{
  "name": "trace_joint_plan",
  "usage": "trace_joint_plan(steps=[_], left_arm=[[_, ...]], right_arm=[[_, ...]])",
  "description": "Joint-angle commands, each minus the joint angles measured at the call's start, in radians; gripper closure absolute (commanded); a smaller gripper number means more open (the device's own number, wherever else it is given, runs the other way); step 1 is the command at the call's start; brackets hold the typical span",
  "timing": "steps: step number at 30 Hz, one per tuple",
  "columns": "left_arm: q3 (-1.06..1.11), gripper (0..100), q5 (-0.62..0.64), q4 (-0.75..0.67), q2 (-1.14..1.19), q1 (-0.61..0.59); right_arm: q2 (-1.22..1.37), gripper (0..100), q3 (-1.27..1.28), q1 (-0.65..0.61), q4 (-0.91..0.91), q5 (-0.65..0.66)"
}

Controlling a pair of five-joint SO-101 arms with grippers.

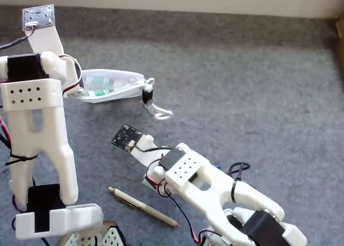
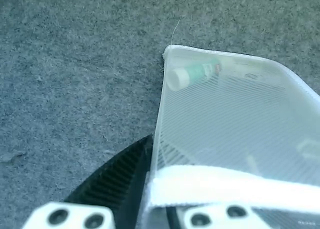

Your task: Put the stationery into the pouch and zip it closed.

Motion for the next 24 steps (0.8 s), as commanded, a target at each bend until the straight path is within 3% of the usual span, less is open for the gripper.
trace_joint_plan(steps=[1,13,19,24], left_arm=[[-0.022,99,0.006,0.000,-0.002,-0.024],[-0.001,99,0.006,-0.002,-0.008,-0.024],[0.002,99,0.006,-0.002,-0.010,-0.024],[0.002,99,0.006,-0.002,-0.010,-0.024]], right_arm=[[0.008,79.3,-0.061,0.013,-0.025,0.009],[0.010,79.8,-0.053,0.073,-0.070,0.009],[0.008,93.5,-0.050,0.076,-0.128,0.009],[0.008,97.7,-0.051,0.077,-0.128,0.009]])
